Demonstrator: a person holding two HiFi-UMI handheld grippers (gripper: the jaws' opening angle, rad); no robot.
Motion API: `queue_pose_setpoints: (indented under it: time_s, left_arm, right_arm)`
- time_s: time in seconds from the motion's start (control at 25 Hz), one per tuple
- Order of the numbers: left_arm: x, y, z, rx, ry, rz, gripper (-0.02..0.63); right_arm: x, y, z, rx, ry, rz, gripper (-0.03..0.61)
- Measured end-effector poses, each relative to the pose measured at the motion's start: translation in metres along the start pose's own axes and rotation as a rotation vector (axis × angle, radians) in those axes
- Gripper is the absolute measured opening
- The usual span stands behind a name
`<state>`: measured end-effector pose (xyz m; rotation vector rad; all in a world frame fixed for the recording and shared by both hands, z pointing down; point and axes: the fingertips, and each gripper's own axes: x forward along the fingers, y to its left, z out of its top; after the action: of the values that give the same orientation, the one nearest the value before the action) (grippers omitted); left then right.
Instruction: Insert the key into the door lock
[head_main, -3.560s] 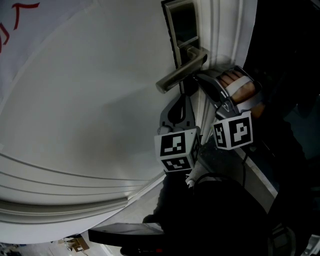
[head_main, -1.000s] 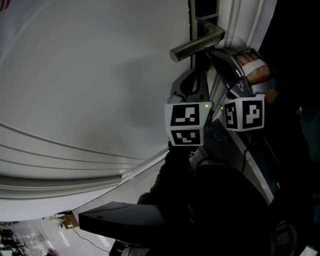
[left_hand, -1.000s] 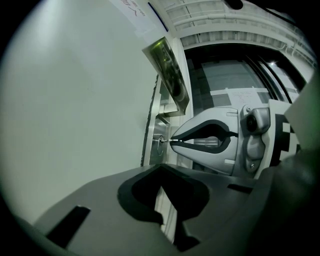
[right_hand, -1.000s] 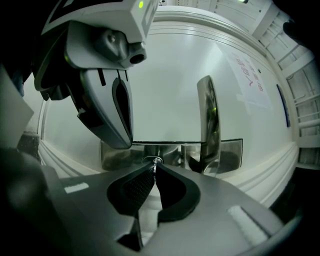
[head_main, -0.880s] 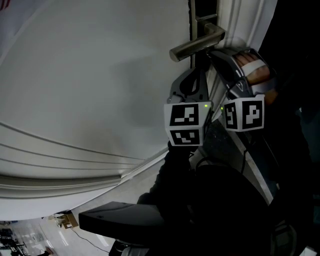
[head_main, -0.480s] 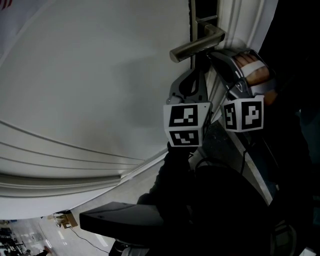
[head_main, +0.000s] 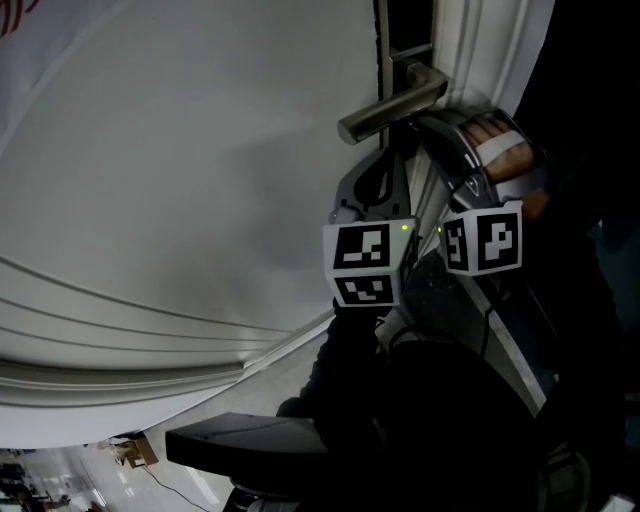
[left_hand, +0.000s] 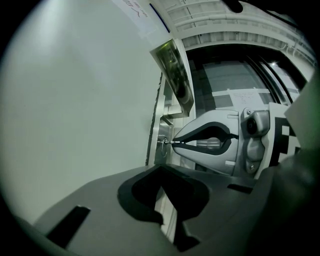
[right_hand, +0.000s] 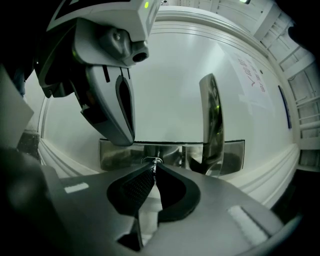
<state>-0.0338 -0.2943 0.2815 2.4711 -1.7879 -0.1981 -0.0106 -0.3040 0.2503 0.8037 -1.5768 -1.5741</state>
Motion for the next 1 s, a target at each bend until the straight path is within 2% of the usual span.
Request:
queue_pose_setpoints:
  time_s: [0.52, 0.72, 1.0]
  left_arm:
    - [-0.001, 0.006, 0.0, -0.008, -0.007, 0.02, 0.002]
    - [-0.004, 0.005, -0.006, -0.038, 0.033, 0.025, 0.002]
    - [-0.003, 0.002, -0.01, -0.039, 0.045, 0.014, 0.002]
  right_arm:
    - [-0.002, -0.003, 0.002, 0.031, -0.019, -0.016, 0.015]
    - [-0.002, -0.003, 0.0, 0.144, -0.031, -0.018, 0.015]
    - [-0.019, 0.001, -0.014, 0.242, -0.03, -0.03, 0.015]
